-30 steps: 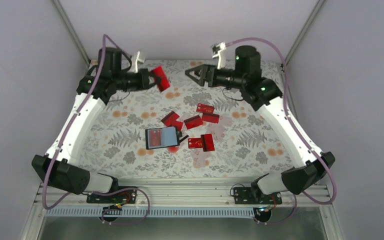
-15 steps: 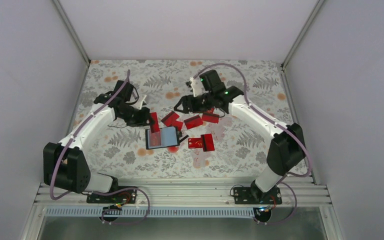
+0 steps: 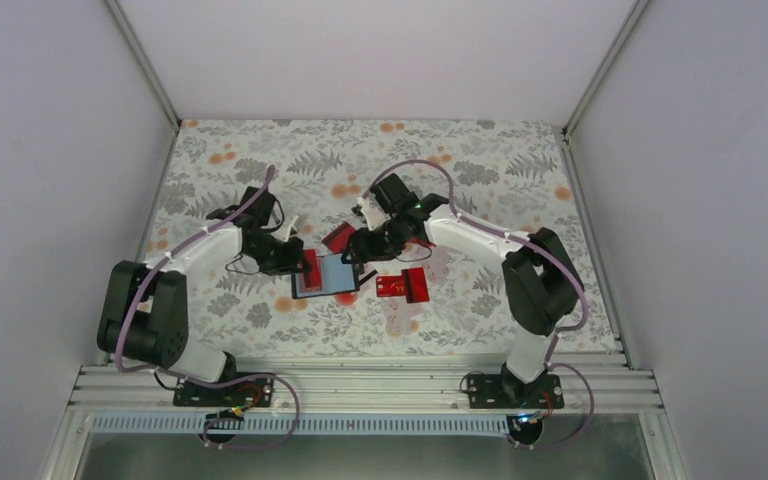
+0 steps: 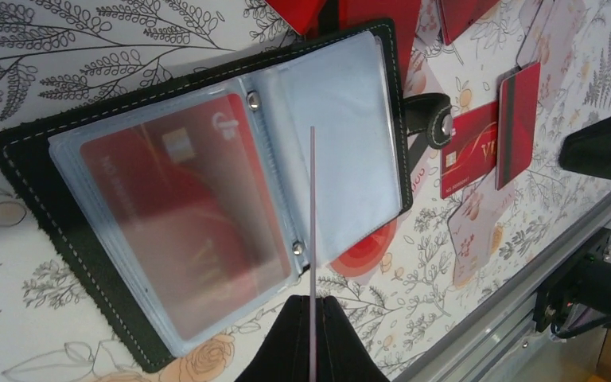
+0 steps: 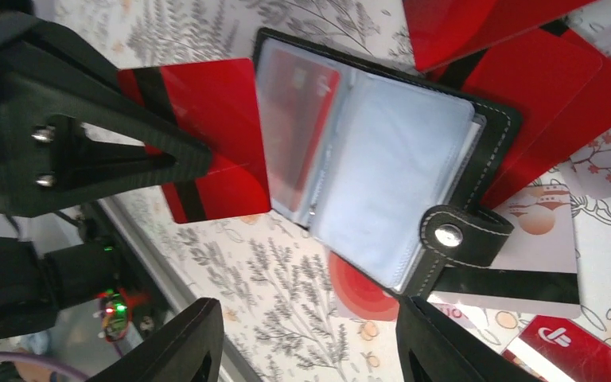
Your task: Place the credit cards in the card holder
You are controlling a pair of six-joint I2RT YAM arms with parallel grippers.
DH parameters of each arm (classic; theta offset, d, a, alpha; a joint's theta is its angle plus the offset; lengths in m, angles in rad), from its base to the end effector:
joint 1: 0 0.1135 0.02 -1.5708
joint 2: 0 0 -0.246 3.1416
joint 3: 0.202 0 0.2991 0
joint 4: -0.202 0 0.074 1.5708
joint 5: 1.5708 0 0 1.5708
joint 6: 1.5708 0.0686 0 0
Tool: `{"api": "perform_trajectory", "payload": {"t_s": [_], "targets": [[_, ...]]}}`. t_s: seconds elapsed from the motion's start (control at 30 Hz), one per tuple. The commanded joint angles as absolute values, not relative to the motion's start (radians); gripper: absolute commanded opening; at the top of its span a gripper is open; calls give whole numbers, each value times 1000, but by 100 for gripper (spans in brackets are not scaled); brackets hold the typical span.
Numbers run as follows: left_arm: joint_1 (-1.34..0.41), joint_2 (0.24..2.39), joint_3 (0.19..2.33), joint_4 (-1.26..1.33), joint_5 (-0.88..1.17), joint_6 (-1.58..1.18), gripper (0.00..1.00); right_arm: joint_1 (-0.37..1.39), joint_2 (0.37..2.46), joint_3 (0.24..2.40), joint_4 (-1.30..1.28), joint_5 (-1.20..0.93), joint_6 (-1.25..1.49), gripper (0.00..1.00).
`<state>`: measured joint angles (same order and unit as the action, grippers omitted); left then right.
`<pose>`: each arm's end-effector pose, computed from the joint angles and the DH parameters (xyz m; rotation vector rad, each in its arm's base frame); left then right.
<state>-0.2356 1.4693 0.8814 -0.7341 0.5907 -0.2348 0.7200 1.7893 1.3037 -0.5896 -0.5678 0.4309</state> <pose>0.2871 -0.1082 0.1187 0.1113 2.8942 -0.9407 0.2938 0.3068 0.1540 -0.6154 2.7749 1.0841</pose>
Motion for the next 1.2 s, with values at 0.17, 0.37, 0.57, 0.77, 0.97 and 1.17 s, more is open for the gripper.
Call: {"api": "perform_trajectory", "payload": {"t_s": [0.17, 0.37, 0.57, 0.77, 0.97, 1.17], "targets": [[-233, 1550, 848, -577, 656, -240, 2, 742, 1883, 1272, -608, -498, 390, 58], [-233, 1587, 833, -522, 666, -267, 2, 742, 1911, 1274, -597, -495, 384, 59], [-233, 1611, 808, -476, 691, -287, 2, 743, 1931, 1272, -590, -496, 381, 58], [-233, 1624, 803, -451, 711, -303, 2, 742, 1956, 1270, -581, -500, 377, 57], [-233, 1617, 829, -476, 716, -314, 2, 742, 1993, 1261, -561, -503, 377, 54], [-232, 1596, 855, -528, 695, -310, 2, 742, 2028, 1259, -553, -492, 385, 47]]}}
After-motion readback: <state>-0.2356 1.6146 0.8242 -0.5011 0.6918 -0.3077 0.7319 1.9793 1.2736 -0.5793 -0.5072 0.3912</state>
